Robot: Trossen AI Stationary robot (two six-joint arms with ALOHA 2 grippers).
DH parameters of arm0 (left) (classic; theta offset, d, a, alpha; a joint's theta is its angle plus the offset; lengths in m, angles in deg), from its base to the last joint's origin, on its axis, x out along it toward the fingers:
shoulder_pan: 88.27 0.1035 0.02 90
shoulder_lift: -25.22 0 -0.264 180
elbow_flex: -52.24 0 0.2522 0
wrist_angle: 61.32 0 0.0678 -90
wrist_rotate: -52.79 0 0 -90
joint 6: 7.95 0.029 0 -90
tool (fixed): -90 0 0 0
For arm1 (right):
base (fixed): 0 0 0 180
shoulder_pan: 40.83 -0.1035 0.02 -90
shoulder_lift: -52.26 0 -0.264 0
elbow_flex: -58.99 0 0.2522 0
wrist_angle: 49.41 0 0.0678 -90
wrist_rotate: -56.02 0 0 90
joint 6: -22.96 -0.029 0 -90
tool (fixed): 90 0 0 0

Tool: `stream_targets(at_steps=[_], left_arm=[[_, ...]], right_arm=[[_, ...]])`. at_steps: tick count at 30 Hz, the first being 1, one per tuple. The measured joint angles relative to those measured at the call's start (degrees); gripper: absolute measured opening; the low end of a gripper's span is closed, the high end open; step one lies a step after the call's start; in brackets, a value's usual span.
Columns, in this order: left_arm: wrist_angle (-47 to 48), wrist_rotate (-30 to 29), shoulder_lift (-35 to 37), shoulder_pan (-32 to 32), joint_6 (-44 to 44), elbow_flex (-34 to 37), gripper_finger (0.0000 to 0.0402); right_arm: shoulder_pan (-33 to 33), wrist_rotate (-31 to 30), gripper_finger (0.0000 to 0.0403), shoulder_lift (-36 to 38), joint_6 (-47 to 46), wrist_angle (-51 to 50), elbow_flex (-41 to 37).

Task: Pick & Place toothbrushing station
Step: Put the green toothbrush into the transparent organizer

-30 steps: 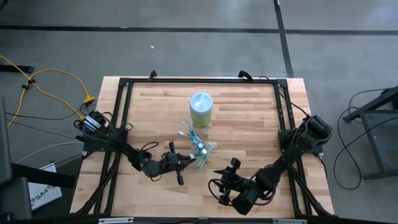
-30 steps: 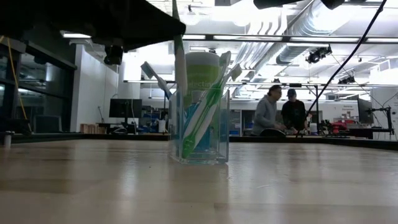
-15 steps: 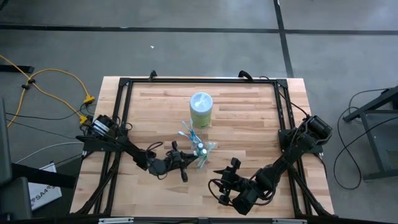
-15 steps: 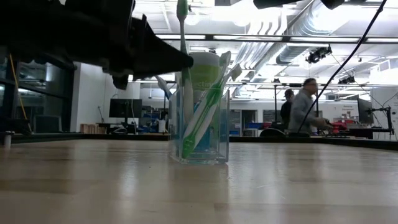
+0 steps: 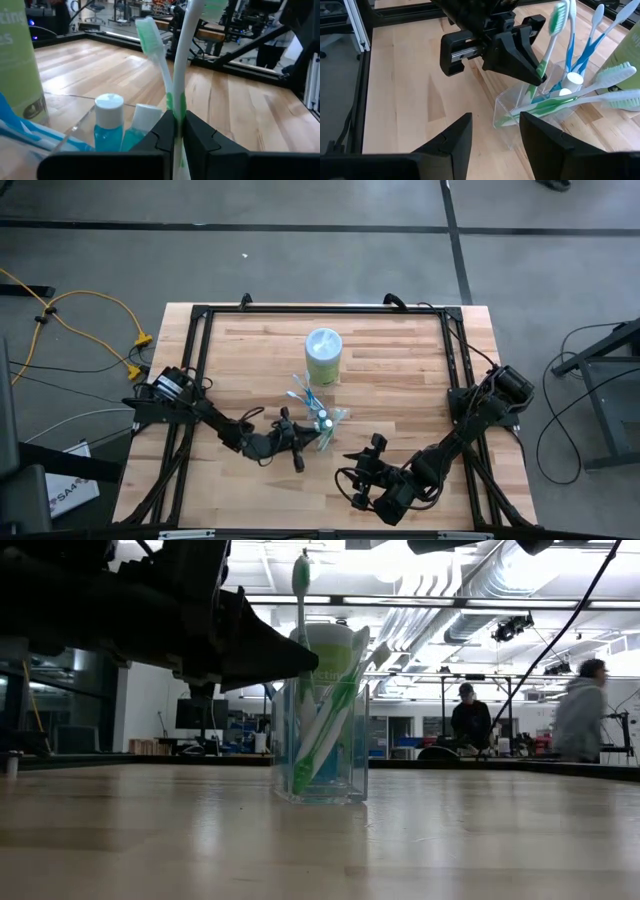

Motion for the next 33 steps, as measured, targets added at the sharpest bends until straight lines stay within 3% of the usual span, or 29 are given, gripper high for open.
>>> stream_targets(at_steps=[14,27,33], left_arm=[[-0.04,0.86,0.00,0.20,-0.10,0.00,0.0072],[-0.02,0.80,0.00,0.18,-0.31,0.00,0.0150],[0.24,-3.31,0.02,-1.16,-1.42,0.00,0.0157]], right_arm=[[0.00,0.20,0.0155,0.00,-0.02,-0.01,0.00],[0.00,0.22,0.0155,0.00,-0.02,0.00,0.00],[0.00,0.24,0.0155,0.00,-0.04,0.00,0.00]])
